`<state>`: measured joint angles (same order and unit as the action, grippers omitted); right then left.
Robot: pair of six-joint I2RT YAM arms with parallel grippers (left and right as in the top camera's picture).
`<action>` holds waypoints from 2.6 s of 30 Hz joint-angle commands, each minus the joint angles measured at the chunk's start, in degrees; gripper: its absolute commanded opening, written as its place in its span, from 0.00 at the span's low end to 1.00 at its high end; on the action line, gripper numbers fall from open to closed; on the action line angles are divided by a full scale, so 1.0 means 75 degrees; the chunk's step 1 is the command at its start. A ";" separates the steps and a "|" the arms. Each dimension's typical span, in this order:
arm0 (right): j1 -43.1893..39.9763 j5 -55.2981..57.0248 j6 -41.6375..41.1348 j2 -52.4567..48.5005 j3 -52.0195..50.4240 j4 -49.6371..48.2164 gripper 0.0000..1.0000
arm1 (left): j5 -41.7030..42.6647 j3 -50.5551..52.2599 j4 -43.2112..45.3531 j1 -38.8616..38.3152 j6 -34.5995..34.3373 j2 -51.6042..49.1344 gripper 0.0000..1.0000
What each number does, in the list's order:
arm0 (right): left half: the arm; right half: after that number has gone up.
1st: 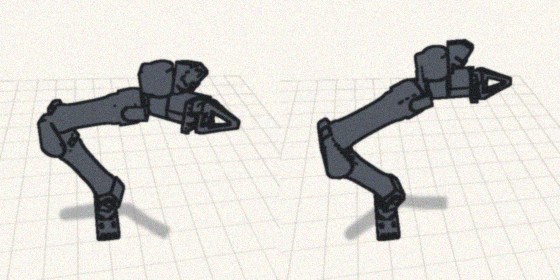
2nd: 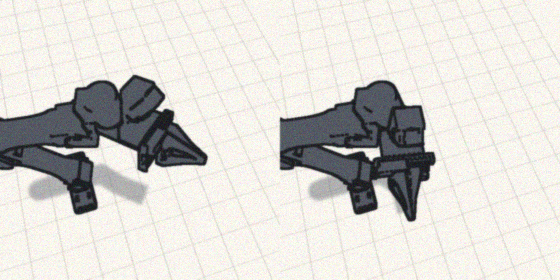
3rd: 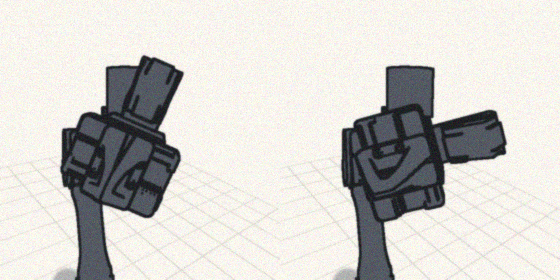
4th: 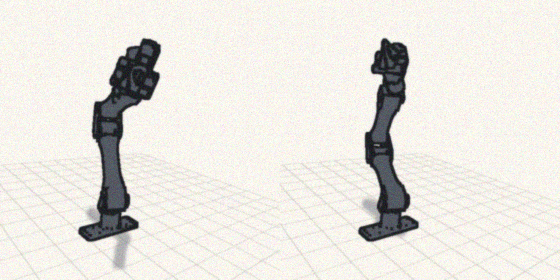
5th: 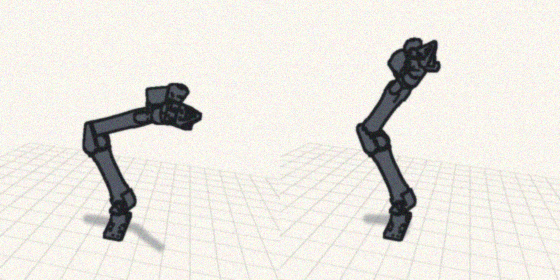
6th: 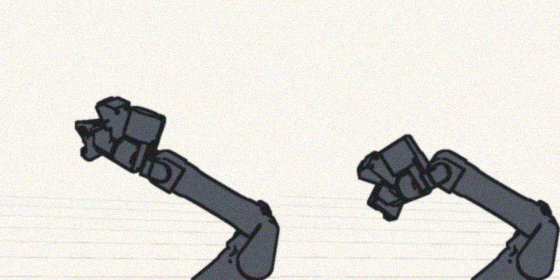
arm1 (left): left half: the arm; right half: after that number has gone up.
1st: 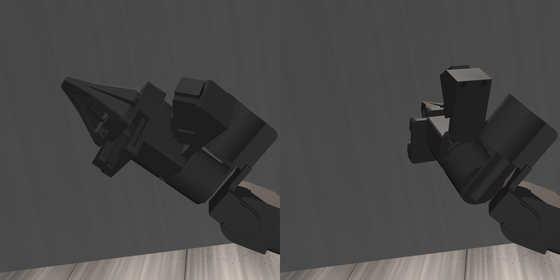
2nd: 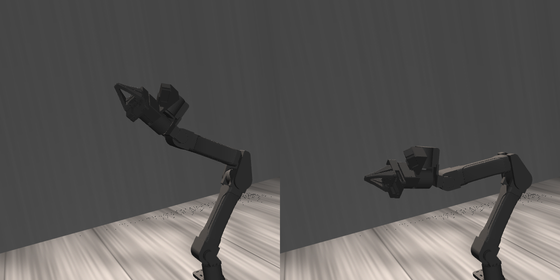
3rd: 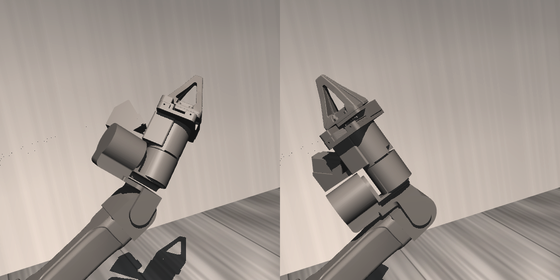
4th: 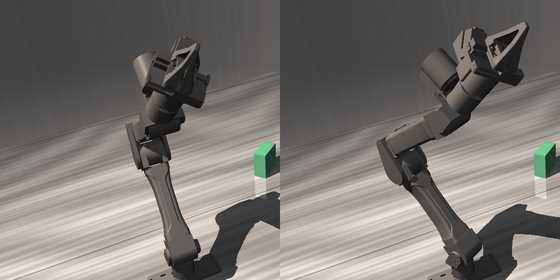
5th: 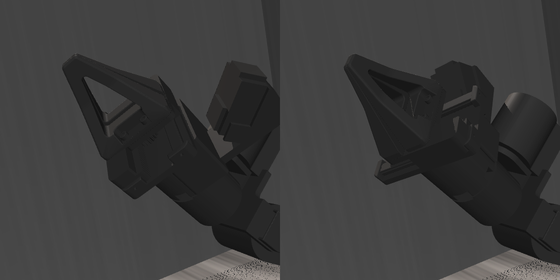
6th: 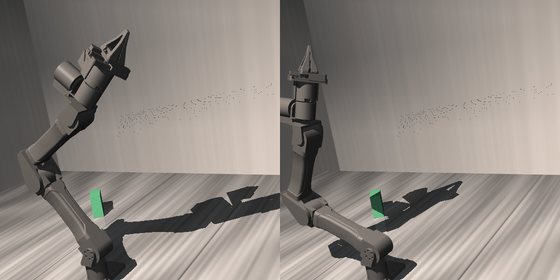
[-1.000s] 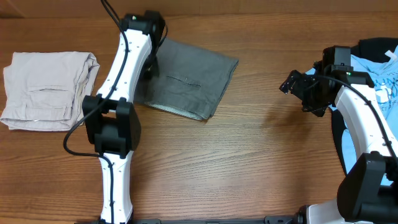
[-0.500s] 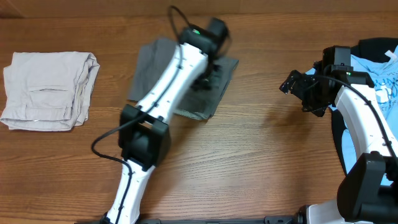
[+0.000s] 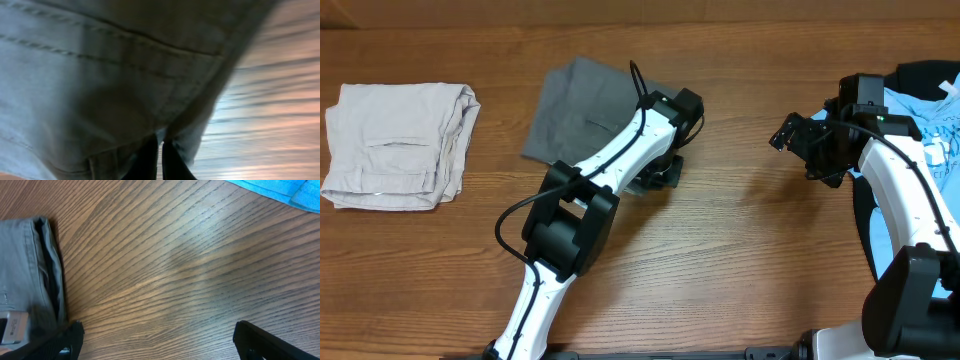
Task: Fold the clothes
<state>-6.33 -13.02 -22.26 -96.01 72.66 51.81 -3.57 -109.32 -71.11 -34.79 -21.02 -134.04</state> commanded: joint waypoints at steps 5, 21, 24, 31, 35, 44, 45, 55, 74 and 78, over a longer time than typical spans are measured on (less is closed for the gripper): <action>0.0006 0.0076 0.0020 0.0035 0.0055 -0.0038 1.00 | -0.1338 0.0341 -0.0347 0.1052 0.0350 0.0093 0.08; 0.0006 0.0076 0.0020 0.0035 0.0055 -0.0038 1.00 | -0.0216 -0.0050 -0.0740 0.2897 0.0408 0.1460 0.06; 0.0006 0.0076 0.0020 0.0035 0.0055 -0.0038 1.00 | 0.0047 -0.0050 -0.0740 0.3115 0.0038 0.2165 0.11; 0.0006 0.0076 0.0020 0.0035 0.0055 -0.0038 1.00 | 0.0096 -0.0047 -0.0781 0.3445 -0.0988 0.3002 0.73; 0.0006 0.0076 0.0020 0.0035 0.0055 -0.0038 1.00 | 0.0146 0.0154 -0.0641 0.3450 -0.1789 0.2871 1.00; 0.0006 0.0076 0.0020 0.0035 0.0055 -0.0038 1.00 | 0.0562 0.0836 0.0189 0.3430 -0.2804 0.2334 1.00; 0.0006 0.0076 0.0020 0.0035 0.0055 -0.0038 1.00 | 0.0743 0.0889 0.0326 0.3430 -0.2801 0.2241 1.00; 0.0006 0.0076 0.0020 0.0035 0.0055 -0.0038 1.00 | 0.1276 0.0930 0.0731 0.3427 -0.2512 0.1005 1.00; 0.0006 0.0076 0.0020 0.0035 0.0055 -0.0038 1.00 | 0.1282 0.0994 0.1075 0.3424 -0.1565 0.0000 0.96; 0.0006 0.0076 0.0020 0.0035 0.0055 -0.0038 1.00 | 0.1279 0.1399 0.1419 0.3424 -0.1565 -0.0003 0.88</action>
<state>-6.33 -13.02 -22.22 -96.01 72.66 51.83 6.02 -102.50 -62.43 -8.91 -34.09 -131.26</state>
